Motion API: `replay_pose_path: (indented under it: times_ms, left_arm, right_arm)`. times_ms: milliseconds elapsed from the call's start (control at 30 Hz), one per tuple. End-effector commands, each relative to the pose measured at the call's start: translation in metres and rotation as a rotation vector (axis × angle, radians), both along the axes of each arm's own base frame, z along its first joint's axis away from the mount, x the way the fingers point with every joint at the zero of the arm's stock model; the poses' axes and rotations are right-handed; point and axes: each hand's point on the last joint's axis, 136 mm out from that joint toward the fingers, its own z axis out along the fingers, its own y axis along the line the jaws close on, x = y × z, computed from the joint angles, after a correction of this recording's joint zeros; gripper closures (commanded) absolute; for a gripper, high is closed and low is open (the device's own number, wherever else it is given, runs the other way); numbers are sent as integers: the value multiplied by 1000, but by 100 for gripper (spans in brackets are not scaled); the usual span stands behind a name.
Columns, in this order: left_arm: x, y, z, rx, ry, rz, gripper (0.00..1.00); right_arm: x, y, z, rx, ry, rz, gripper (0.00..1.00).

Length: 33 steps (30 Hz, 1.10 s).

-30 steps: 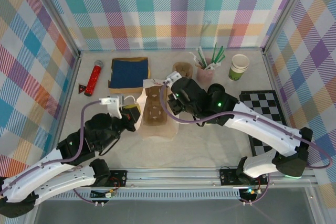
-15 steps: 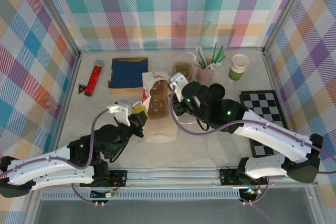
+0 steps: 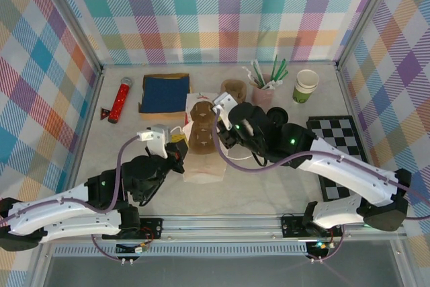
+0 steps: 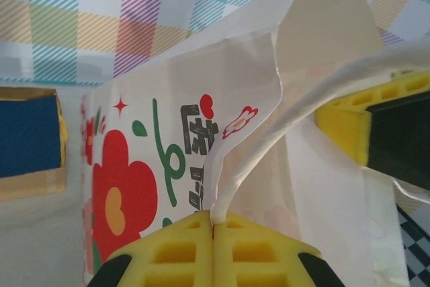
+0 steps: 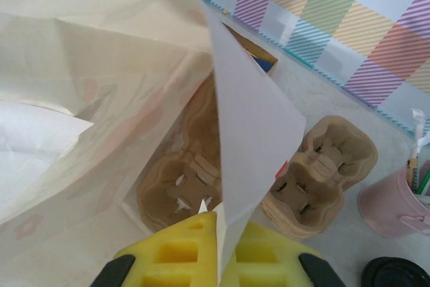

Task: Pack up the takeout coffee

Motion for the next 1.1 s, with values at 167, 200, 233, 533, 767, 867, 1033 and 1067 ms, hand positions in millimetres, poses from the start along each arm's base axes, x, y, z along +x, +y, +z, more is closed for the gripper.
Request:
replay_pose_path:
  times_ms: [167, 200, 233, 533, 767, 867, 1033, 1067]
  left_arm:
    - [9, 3, 14, 57, 235, 129, 100]
    - [11, 2, 11, 57, 287, 140, 100]
    - [13, 3, 6, 49, 332, 152, 100]
    - [18, -1, -12, -90, 489, 137, 100]
    - [25, -22, -58, -148, 625, 119, 100]
    - [27, -30, -63, -162, 648, 113, 100]
    - [30, -34, -62, -133, 667, 128, 100]
    - [31, -35, -62, -132, 669, 126, 100]
  right_arm:
    - [-15, -12, -17, -156, 299, -35, 97]
    - [-16, -13, -23, -164, 339, -43, 97]
    - [-16, -16, -29, -170, 380, -52, 97]
    - [-18, -38, -53, -133, 621, -107, 98]
    - [-16, -49, -61, -135, 673, -121, 97]
    - [-16, -52, -67, -137, 706, -116, 94]
    - [-10, -60, -78, -151, 730, -137, 93]
    - [-9, -61, -80, -151, 733, -139, 93]
